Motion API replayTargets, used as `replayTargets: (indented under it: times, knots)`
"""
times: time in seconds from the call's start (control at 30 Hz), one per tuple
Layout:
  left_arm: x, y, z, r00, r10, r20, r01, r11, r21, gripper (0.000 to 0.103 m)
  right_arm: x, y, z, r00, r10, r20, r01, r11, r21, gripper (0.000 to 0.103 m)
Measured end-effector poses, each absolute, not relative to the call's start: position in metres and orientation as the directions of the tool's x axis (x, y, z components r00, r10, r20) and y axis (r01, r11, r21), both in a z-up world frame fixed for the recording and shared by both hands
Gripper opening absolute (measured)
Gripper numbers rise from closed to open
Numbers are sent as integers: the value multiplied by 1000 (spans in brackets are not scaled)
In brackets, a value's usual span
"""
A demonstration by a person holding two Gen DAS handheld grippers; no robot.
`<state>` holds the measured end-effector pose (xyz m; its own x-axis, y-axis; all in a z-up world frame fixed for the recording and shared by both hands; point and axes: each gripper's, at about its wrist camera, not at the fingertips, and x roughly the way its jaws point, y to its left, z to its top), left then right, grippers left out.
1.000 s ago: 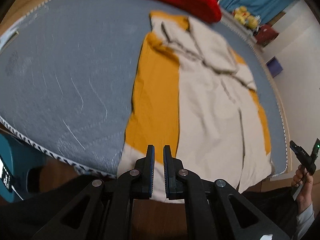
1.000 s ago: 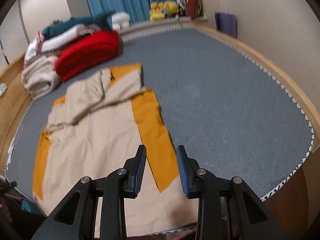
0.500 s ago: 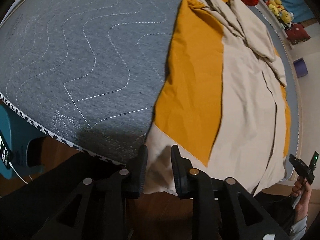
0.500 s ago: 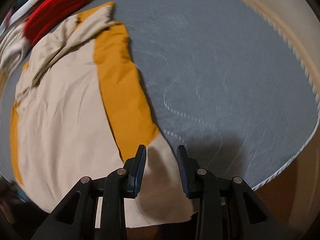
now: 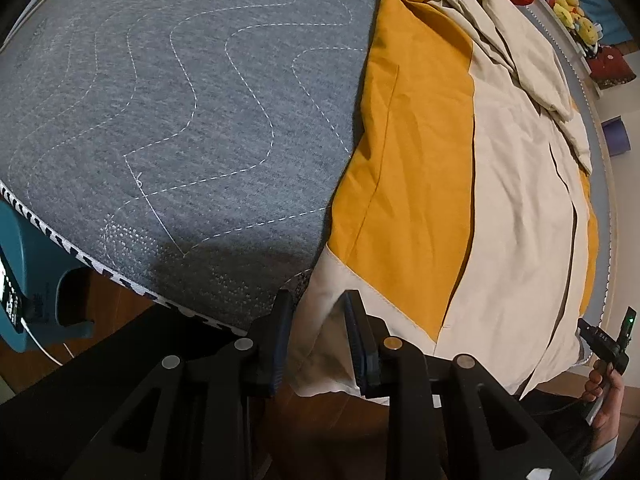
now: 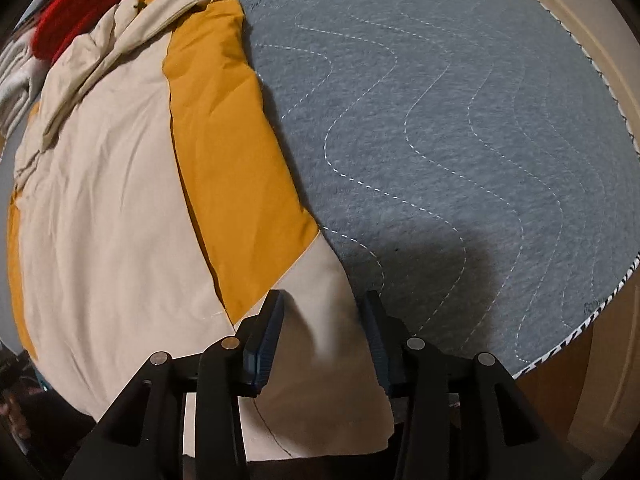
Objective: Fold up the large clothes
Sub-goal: 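Grasp the jacket hem with both tools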
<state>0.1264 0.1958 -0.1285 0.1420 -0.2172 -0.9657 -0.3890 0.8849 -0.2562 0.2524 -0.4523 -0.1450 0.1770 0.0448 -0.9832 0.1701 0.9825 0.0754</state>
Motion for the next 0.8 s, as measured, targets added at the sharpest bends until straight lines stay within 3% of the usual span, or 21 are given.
replayTargets:
  times: [0.27, 0.33, 0.4, 0.47, 0.53, 0.63, 0.8]
  knots:
    - [131, 176, -127, 142, -128, -981, -287, 944, -165, 26, 254, -447, -147, 183, 49, -982, 166, 983, 80, 43]
    - [131, 170, -125, 146, -104, -984, -255, 957, -139, 15, 253, -443, -149, 184, 56, -981, 152, 985, 85, 40]
    - [129, 170, -121, 155, -114, -981, -253, 956, -151, 8, 250, -438, -148, 184, 67, -981, 130, 987, 92, 33]
    - [125, 175, -115, 177, -137, -975, -266, 947, -181, 7, 246, -433, -146, 190, 95, -977, 113, 987, 118, 14]
    - [121, 180, -109, 198, -159, -967, -275, 938, -210, 7, 243, -434, -142, 205, 109, -973, 115, 984, 135, 10]
    - [120, 185, -113, 182, -177, -967, -296, 928, -225, 7, 237, -440, -138, 214, 124, -969, 127, 980, 154, 10]
    - [121, 177, -123, 132, -161, -978, -296, 935, -194, 17, 238, -446, -145, 187, 104, -977, 131, 983, 129, 17]
